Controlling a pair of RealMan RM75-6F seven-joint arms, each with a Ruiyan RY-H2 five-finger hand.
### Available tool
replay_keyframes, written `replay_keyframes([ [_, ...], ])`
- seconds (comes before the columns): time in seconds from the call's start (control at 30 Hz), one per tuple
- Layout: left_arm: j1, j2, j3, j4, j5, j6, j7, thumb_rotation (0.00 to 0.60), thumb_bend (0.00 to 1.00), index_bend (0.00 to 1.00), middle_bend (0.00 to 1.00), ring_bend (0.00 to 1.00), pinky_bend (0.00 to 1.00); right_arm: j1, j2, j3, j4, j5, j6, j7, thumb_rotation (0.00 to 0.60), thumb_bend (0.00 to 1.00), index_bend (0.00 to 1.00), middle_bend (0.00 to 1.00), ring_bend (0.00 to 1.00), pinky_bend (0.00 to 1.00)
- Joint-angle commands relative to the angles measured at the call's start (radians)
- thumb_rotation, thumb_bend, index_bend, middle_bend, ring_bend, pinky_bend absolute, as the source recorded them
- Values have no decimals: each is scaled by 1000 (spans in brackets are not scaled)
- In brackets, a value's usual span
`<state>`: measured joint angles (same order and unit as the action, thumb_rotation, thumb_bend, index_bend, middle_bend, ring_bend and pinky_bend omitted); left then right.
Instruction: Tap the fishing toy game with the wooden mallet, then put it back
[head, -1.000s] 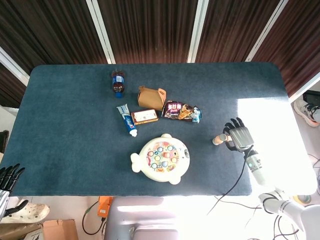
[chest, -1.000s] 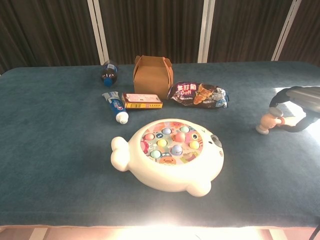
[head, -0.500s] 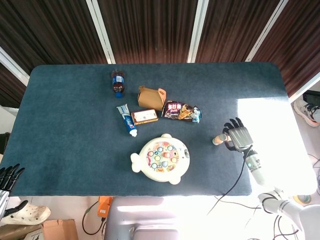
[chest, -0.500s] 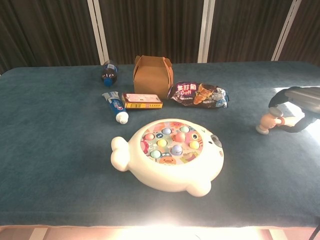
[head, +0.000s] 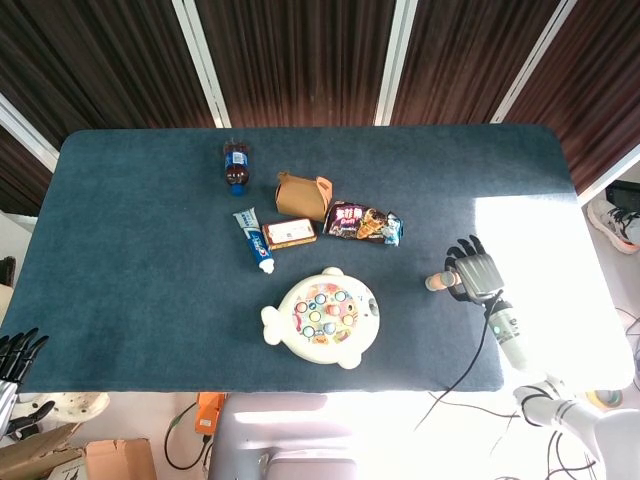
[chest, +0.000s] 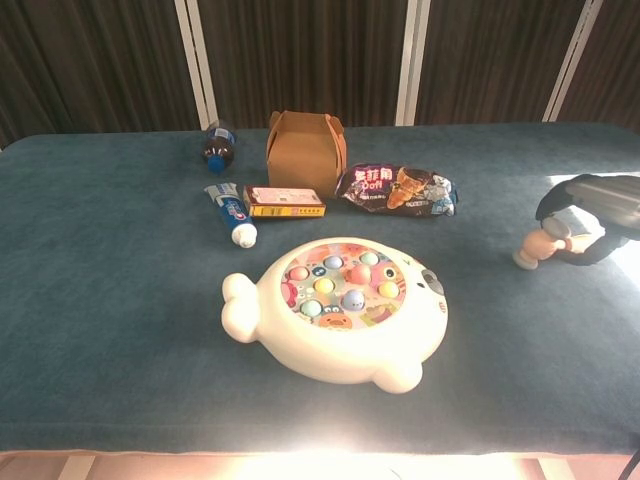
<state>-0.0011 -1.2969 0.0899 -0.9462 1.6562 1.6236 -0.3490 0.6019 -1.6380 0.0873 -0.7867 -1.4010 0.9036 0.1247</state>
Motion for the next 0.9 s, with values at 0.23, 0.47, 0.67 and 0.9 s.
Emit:
replay_keyframes([
  [0.23, 0, 0, -1, 3, 0, -1, -2, 600, 133, 0, 0, 0, 69, 1, -8, 4, 3, 6, -1, -17, 600, 321, 561, 273, 83, 61],
  [0.47, 1, 0, -1, 5, 0, 0, -7, 600, 133, 0, 0, 0, 69, 0, -19, 8, 14, 9, 2, -26, 600, 352, 638, 329, 150, 153],
  [0.67, 2, 1, -2, 7, 0, 1, -10, 600, 133, 0, 0, 0, 69, 0, -30, 10, 23, 14, 1, -36, 600, 363, 716, 420, 297, 393],
  [0.9, 4, 1, -1, 10, 1, 4, -13, 600, 133, 0, 0, 0, 69, -1, -50, 17, 45, 20, 6, -39, 600, 373, 754, 467, 354, 492],
])
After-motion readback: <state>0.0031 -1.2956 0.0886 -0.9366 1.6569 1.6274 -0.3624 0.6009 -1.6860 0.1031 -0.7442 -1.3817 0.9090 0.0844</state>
